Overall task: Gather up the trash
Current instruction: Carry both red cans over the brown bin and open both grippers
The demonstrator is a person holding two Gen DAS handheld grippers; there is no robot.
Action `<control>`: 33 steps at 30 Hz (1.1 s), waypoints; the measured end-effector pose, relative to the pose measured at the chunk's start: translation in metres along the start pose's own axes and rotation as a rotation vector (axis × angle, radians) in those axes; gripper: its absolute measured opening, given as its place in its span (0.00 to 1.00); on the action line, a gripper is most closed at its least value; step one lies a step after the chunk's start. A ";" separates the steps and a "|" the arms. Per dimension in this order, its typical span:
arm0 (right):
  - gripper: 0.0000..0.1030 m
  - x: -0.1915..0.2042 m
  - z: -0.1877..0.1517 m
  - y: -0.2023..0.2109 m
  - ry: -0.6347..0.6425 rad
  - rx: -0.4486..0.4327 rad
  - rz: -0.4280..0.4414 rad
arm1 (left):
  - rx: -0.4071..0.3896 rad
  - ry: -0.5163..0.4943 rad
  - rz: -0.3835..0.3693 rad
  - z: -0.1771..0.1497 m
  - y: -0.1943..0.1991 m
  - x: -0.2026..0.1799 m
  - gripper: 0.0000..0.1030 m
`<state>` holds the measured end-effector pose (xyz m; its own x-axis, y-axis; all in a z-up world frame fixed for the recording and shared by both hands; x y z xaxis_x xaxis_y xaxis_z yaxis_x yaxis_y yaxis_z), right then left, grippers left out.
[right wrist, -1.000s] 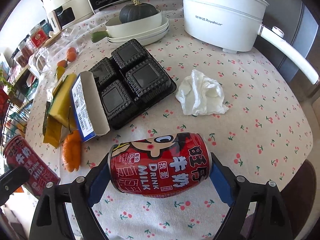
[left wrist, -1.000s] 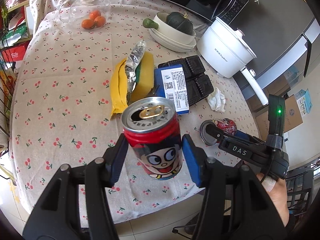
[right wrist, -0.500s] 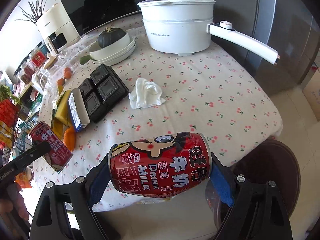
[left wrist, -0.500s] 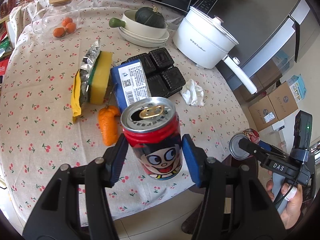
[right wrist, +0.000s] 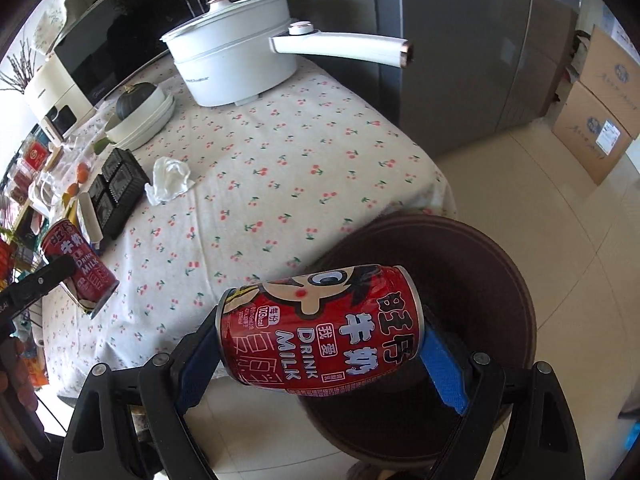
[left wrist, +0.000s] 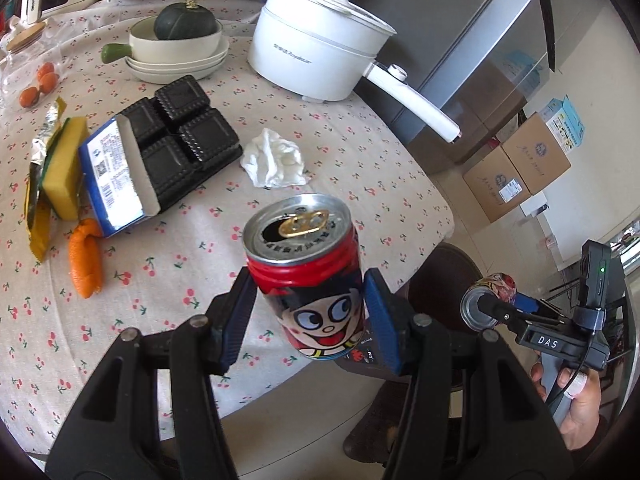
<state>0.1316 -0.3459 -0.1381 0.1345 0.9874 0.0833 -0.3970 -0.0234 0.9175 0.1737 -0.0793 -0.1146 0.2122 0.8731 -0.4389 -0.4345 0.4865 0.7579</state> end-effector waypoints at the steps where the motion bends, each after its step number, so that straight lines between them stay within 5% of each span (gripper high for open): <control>1: 0.88 -0.009 -0.003 0.000 -0.011 0.003 -0.006 | 0.006 -0.015 -0.009 -0.001 -0.004 -0.009 0.55; 17: 0.88 -0.121 -0.050 -0.006 -0.151 0.071 -0.096 | 0.122 -0.296 -0.128 -0.042 -0.090 -0.134 0.55; 29: 0.88 -0.148 -0.062 -0.005 -0.172 0.091 -0.128 | 0.163 -0.452 -0.112 -0.069 -0.122 -0.152 0.56; 33: 0.88 -0.144 -0.061 -0.008 -0.163 0.093 -0.135 | 0.155 -0.430 -0.093 -0.065 -0.116 -0.145 0.77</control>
<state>0.0599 -0.4779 -0.1811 0.3285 0.9444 0.0121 -0.2815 0.0857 0.9557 0.1365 -0.2641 -0.1701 0.6019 0.7428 -0.2931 -0.2676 0.5335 0.8024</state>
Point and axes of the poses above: each gripper's, at about its wrist camera, not at the fingertips, and y roughly against the way its jaws point, x to its left, z to its top, the point moved 9 cm from there along -y, roughly the way its jaws point, and after that the axes turned 4 degrees about -z, right-handed, at the moved point
